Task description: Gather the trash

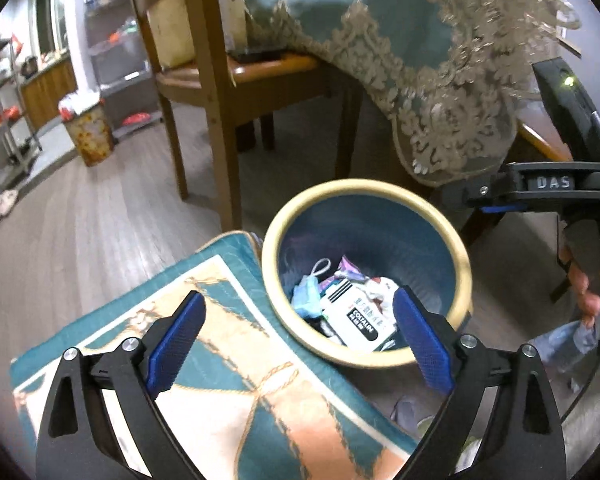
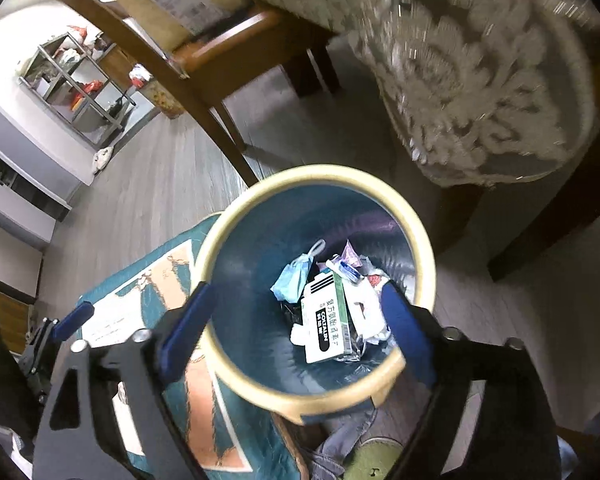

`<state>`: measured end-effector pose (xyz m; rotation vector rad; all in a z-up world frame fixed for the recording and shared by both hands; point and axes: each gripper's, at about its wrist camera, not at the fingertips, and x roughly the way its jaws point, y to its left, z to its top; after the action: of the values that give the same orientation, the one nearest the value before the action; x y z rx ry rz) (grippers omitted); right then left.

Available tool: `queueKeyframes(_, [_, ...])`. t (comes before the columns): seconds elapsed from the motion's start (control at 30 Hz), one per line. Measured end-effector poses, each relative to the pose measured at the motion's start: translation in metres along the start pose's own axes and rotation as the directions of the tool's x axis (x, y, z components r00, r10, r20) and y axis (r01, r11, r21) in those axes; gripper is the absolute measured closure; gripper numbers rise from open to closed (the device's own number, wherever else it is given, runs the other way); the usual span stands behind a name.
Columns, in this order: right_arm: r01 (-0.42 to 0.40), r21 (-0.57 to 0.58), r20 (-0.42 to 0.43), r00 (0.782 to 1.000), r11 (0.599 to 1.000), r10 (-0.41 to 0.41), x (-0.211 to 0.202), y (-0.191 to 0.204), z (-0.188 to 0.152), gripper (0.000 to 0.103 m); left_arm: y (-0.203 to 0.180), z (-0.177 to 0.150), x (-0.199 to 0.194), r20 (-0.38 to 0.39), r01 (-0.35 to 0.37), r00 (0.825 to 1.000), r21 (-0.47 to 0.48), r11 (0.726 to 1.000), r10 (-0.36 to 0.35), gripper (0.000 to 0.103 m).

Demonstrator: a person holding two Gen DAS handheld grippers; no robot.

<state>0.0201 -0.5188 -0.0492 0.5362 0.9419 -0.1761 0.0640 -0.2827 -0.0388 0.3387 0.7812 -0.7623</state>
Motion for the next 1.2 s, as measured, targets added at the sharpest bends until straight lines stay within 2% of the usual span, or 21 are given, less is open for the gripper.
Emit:
queueKeyframes(0.07, [0.008, -0.025, 0.039, 0.999, 1.0, -0.007, -0.02, 0.008, -0.007, 0.006, -0.004, 0.0, -0.01, 0.008, -0.006, 1.0, 0.0, 1.0, 0.006, 0.007])
queueKeyframes(0.2, [0.091, -0.071, 0.104, 0.991, 0.993, -0.083, -0.049, 0.023, -0.023, 0.006, -0.012, -0.005, -0.033, 0.016, -0.028, 0.999, 0.001, 1.0, 0.028, 0.006])
queueKeyframes(0.27, [0.106, -0.085, 0.137, 0.986, 0.991, -0.093, -0.062, 0.027, -0.032, 0.006, -0.016, -0.008, -0.041, 0.02, -0.028, 0.999, 0.013, 1.0, 0.028, 0.005])
queueKeyframes(0.37, [0.15, -0.126, 0.202, 0.972, 0.981, -0.123, -0.082, 0.041, -0.049, 0.006, -0.018, -0.015, -0.054, 0.014, -0.019, 1.0, 0.003, 1.0, 0.019, 0.005])
queueKeyframes(0.5, [0.193, -0.16, 0.278, 0.95, 0.968, -0.144, -0.104, 0.055, -0.075, 0.006, -0.015, -0.024, -0.076, 0.055, -0.034, 0.998, -0.035, 0.999, 0.036, 0.005])
queueKeyframes(0.6, [0.197, -0.173, 0.298, 0.944, 0.965, -0.14, -0.111, 0.063, -0.091, 0.006, -0.008, -0.032, -0.093, 0.086, -0.089, 0.992, -0.073, 0.993, 0.095, 0.005])
queueKeyframes(0.77, [0.206, -0.147, 0.33, 0.932, 0.967, -0.148, -0.118, 0.067, -0.109, 0.006, 0.006, -0.042, -0.108, 0.088, -0.082, 0.992, -0.145, 0.986, 0.095, 0.005])
queueKeyframes(0.87, [0.222, -0.15, 0.35, 0.923, 0.963, -0.159, -0.122, 0.07, -0.114, 0.006, 0.005, -0.049, -0.115, 0.101, -0.08, 0.991, -0.125, 0.989, 0.093, 0.005])
queueKeyframes(0.97, [0.235, -0.149, 0.364, 0.916, 0.96, -0.168, -0.122, 0.072, -0.115, 0.006, 0.002, -0.051, -0.12, 0.123, -0.108, 0.985, -0.093, 0.99, 0.119, 0.005])
queueKeyframes(1.2, [0.232, -0.173, 0.342, 0.926, 0.957, -0.163, -0.112, 0.078, -0.115, 0.006, 0.007, -0.052, -0.119, 0.127, -0.119, 0.983, -0.092, 0.989, 0.131, 0.005])
